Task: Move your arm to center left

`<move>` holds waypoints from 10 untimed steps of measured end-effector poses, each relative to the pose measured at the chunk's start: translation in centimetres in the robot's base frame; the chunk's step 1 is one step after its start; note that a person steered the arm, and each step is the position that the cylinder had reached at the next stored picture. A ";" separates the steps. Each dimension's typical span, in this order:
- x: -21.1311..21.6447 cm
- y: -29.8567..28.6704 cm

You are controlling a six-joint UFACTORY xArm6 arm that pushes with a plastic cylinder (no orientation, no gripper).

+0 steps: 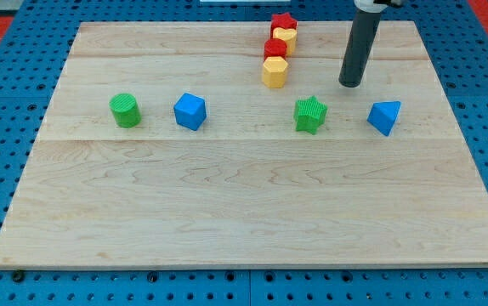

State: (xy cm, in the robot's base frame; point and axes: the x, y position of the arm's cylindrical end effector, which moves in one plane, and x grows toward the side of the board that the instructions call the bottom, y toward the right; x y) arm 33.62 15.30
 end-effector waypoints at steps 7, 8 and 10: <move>10.8 -24.5; 16.0 -29.5; 10.0 -40.1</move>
